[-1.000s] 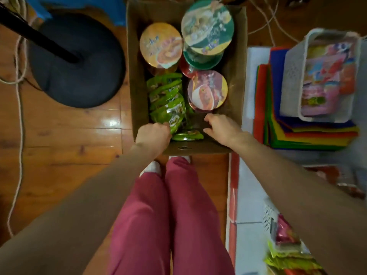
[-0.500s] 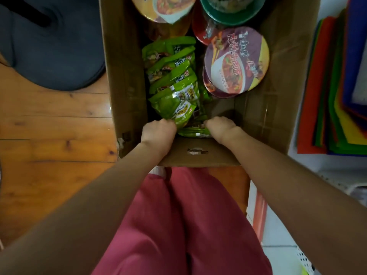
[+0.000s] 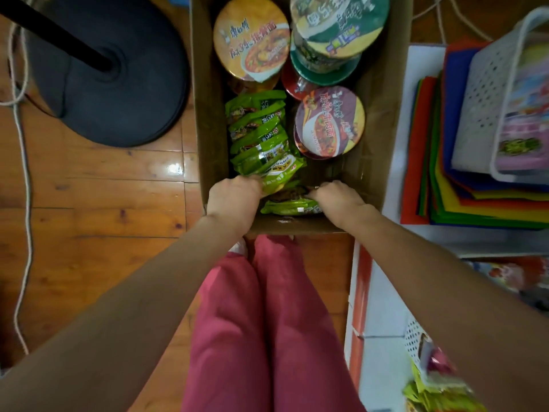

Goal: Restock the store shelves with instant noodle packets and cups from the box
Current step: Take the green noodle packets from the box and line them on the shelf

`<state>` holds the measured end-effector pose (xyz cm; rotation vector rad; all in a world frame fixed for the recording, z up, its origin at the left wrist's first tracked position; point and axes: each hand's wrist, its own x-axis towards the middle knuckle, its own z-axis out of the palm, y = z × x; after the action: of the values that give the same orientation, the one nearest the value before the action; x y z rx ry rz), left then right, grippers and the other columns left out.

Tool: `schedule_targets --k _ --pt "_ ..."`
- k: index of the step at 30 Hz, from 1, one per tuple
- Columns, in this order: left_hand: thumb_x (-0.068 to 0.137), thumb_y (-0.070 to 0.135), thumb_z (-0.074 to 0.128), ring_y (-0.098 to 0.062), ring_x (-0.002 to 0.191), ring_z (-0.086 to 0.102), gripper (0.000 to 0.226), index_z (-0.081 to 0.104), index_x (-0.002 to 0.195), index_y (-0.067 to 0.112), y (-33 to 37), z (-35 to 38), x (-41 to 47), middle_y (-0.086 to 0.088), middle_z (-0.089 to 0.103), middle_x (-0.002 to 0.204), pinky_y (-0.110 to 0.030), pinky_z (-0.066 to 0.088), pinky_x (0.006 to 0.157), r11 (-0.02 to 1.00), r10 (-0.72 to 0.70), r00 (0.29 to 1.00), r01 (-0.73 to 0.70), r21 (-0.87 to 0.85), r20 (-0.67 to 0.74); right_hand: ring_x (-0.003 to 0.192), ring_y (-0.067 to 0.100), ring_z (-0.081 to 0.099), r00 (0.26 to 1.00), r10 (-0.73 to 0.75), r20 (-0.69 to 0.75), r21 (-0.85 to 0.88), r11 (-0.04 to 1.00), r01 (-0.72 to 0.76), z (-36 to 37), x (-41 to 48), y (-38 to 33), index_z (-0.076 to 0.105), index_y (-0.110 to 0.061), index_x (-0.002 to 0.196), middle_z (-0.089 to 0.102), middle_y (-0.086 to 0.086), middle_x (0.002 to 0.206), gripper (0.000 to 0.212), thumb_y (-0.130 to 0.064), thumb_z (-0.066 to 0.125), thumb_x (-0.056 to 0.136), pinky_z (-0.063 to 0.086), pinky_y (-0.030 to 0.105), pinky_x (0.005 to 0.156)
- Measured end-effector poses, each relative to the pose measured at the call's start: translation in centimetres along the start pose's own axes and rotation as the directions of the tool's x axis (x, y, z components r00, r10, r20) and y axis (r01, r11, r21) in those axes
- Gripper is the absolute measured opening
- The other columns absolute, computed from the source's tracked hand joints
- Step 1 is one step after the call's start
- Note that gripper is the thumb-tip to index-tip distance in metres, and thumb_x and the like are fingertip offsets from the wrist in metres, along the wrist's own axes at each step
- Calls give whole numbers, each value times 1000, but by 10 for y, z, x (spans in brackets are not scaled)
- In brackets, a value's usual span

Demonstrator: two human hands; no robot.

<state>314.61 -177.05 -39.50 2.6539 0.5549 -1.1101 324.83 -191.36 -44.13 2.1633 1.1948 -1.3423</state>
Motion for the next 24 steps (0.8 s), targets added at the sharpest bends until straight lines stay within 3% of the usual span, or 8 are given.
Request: schedule_targets --k 4,11,15,19,24 --pt "91 8 51 -35 104 55 24 49 115 4 -5 -48 -43 -15 54 113 -41 47 75 994 0 996 -9 -107 -85 117 33 44 995 -9 -96 22 1000 11 -38 -58 -11 48 -13 131 50 16 123 43 0 37 91 43 37 91" --pt "95 17 43 -41 101 55 25 45 115 1 -19 -147 -134 -20 55 112 -44 41 73 946 -23 955 -74 -314 -296 115 30 45 968 32 -249 128 992 0 -109 -170 -36 51 -14 129 54 14 118 40 -3 43 91 45 37 88" --pt "96 20 40 -42 95 57 28 42 119 3 -28 -205 -191 -21 60 105 -43 39 67 948 -48 905 -92 -304 -424 118 30 45 939 64 -339 203 979 7 -153 -242 -52 55 -13 126 56 12 121 35 -10 43 93 42 38 91" --pt "96 16 41 -43 89 58 24 47 113 1 -37 -265 -241 -22 61 99 -41 35 61 930 -46 793 -189 -317 -608 117 29 44 894 94 -438 300 953 47 -195 -314 -60 54 -16 127 57 11 119 34 -15 45 93 40 37 93" --pt "94 9 45 -45 87 58 25 51 114 -4 -36 -335 -300 -27 61 97 -48 43 65 889 0 613 -361 -280 -790 105 30 53 802 172 -572 407 908 96 -240 -396 -73 56 -2 115 58 16 110 25 -10 46 93 42 38 84"
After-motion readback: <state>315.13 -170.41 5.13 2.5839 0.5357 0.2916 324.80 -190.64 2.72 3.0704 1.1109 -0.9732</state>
